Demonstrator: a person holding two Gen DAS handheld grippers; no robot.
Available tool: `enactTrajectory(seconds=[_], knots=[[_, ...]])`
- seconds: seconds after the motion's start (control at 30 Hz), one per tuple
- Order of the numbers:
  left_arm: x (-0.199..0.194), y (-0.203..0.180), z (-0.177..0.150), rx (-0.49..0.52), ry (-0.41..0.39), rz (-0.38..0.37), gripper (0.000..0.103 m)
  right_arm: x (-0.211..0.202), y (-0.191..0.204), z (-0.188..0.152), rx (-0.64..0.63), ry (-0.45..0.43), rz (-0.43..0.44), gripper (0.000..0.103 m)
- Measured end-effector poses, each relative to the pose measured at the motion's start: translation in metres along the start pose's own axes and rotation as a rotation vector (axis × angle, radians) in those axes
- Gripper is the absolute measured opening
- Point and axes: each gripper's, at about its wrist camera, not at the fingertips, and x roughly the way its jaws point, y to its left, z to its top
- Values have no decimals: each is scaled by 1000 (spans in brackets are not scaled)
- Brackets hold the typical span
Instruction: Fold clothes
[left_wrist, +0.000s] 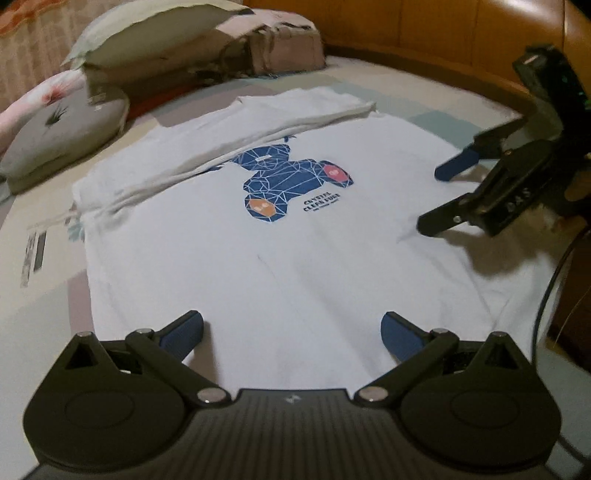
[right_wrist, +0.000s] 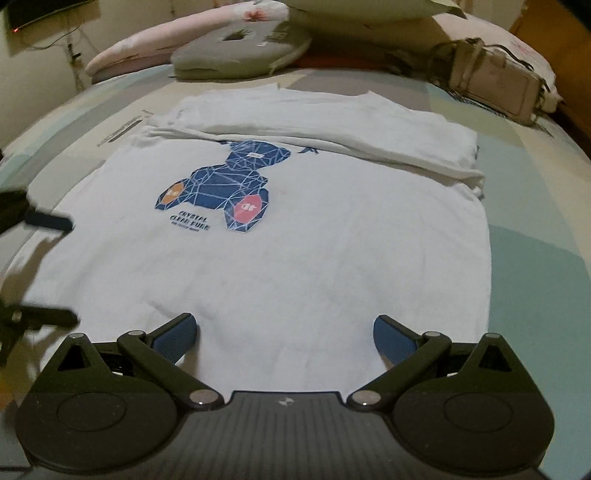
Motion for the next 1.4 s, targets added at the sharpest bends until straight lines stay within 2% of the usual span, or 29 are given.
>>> enactTrajectory(seconds=[0.37, 0.73, 0.87, 1.03, 1.2, 1.3, 1.4], knots=[[-12, 0, -33, -83, -27, 8, 102, -1, -4, -5, 27, -37, 8, 103], [-11, -2, -34, -90, -25, 29, 103, 0, 2, -6, -2, -41, -23, 103], [-14, -6, -32, -106, 0, 62, 103, -4, 4, -11, -31, -50, -35, 103], [-29, -9, -40, -95, 16, 102, 102, -21, -5, -20, -23, -4, -43, 103], [-49, -19, -48, -40, 16, 185, 102, -54, -14, -44, -62, 10, -99, 103], [-64, -36, -47, 33, -18, 189, 102, -80, -2, -60, -158, -47, -158, 103], [-72, -64, -43, 153, -42, 205, 102, -100, 19, -77, -300, -120, -209, 103]])
